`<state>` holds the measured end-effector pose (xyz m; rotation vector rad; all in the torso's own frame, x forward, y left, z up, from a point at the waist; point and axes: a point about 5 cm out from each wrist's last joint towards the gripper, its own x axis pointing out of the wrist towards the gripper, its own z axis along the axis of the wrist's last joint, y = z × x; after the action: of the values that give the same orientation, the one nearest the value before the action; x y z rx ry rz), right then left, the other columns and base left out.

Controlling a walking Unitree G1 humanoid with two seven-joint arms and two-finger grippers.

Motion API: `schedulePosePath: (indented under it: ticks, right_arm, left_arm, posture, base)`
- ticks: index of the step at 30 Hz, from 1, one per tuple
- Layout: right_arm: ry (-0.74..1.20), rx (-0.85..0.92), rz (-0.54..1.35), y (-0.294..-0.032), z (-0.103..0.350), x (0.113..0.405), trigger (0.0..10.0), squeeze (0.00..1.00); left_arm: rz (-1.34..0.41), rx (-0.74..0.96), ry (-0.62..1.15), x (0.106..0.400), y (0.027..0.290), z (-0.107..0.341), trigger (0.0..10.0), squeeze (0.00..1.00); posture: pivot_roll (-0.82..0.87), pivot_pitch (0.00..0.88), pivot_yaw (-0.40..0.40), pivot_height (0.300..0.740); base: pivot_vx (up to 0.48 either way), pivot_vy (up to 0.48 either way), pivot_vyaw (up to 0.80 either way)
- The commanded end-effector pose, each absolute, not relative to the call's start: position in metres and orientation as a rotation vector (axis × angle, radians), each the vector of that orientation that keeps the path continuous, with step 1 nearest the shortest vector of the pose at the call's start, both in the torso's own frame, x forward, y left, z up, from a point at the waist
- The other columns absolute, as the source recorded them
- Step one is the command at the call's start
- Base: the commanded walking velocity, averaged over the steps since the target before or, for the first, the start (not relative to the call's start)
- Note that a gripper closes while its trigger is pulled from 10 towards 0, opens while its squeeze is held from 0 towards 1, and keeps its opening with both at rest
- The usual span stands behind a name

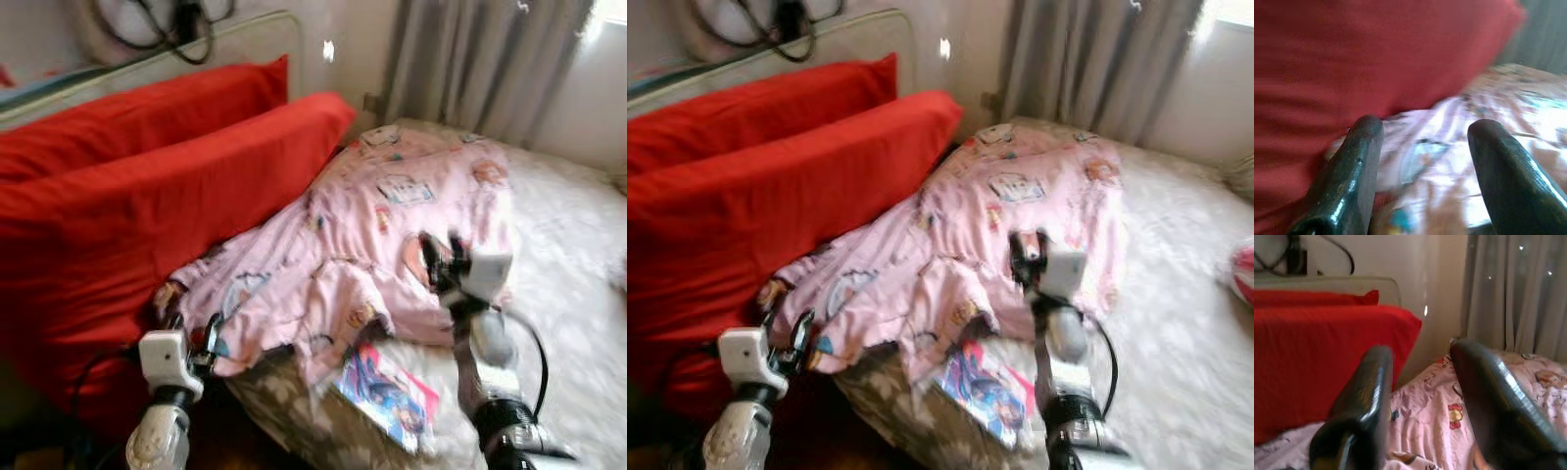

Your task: Clean up the room

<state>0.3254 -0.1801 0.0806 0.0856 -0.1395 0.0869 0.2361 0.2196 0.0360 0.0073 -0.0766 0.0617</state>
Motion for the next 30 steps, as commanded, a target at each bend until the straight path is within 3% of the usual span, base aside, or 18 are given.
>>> schedulePosePath:
  ticks: [1, 5, 15, 30]
  right_arm:
    - [0.031, 0.12, 0.042, -0.186, 0.04, 0.301, 10.0, 0.0]
    - [0.001, 0.107, -0.013, -0.193, 0.047, 0.303, 10.0, 0.0]
    - [0.018, 0.035, -0.159, -0.23, 0.032, 0.254, 10.0, 0.0]
    - [0.036, 0.016, -0.121, -0.214, 0.047, 0.262, 10.0, 0.0]
  left_arm:
    - [0.064, 0.006, -0.091, 0.237, 0.221, 0.043, 10.0, 0.0]
    - [0.077, 0.015, -0.101, 0.23, 0.227, 0.051, 10.0, 0.0]
    - [0.085, 0.046, -0.14, 0.226, 0.237, 0.077, 10.0, 0.0]
    - [0.06, 0.007, -0.118, 0.224, 0.225, 0.088, 10.0, 0.0]
  posture:
    - [0.21, 0.0, -0.062, 0.74]
    - [0.19, 0.0, -0.045, 0.74]
    - [0.15, 0.0, -0.022, 0.74]
    - [0.15, 0.0, -0.04, 0.74]
  base:
    - [0.0, 0.0, 0.0]
    - [0.0, 0.0, 0.0]
    - [0.0, 0.0, 0.0]
    - [0.0, 0.0, 0.0]
